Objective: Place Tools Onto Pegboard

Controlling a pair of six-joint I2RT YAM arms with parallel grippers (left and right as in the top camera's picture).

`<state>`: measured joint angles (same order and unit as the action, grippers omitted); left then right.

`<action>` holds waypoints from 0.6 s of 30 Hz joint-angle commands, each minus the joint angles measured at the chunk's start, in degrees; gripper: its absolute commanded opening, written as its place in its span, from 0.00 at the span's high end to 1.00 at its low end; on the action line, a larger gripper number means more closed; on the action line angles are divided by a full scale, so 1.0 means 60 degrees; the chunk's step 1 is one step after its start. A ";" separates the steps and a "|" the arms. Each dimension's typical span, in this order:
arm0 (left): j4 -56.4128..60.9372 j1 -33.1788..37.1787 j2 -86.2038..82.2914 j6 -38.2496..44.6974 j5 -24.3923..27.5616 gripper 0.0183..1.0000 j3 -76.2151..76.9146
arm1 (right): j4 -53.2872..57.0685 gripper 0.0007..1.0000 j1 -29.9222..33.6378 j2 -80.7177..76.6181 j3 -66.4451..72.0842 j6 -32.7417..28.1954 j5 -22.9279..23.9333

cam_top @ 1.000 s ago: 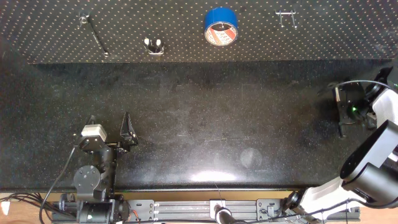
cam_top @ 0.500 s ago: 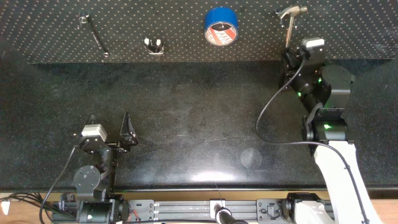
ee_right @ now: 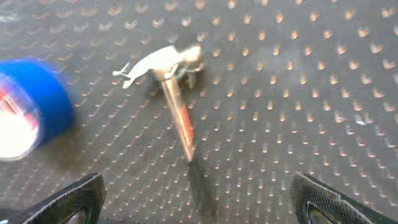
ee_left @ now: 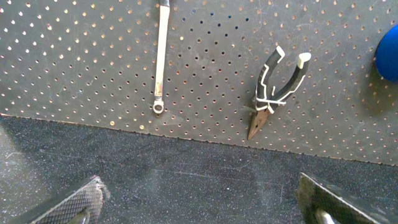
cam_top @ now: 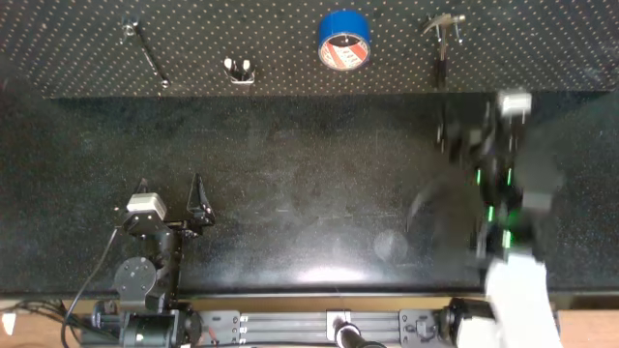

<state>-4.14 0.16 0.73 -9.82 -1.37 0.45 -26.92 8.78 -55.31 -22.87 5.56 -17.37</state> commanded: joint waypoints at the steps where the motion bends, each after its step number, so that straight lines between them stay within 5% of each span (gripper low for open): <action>1: -0.0036 -0.0033 -0.0087 0.0153 -0.0055 0.01 -0.0022 | 0.4554 0.02 0.0095 0.7497 0.1679 0.0036 -0.0047; 4: -0.0036 -0.0033 -0.0087 0.0153 -0.0055 0.01 -0.0022 | 0.7399 0.02 0.0087 0.8976 0.2135 0.0069 -0.0794; 11: -0.0036 -0.0033 -0.0087 0.0153 -0.0055 0.01 -0.0022 | 0.7093 0.02 0.0087 0.9180 0.2991 -0.0018 -0.0747; 14: -0.0036 -0.0033 -0.0087 0.0153 -0.0055 0.01 -0.0022 | 0.4943 0.03 -0.0794 0.9216 0.3552 -0.0543 0.1800; 18: -0.0036 -0.0033 -0.0087 0.0153 -0.0055 0.01 -0.0022 | 0.5074 0.02 -0.1031 0.9216 0.3774 -0.0539 0.1792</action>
<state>-4.12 0.16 0.67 -9.63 -1.41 0.45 3.57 2.94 -0.51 -0.69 3.07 -7.73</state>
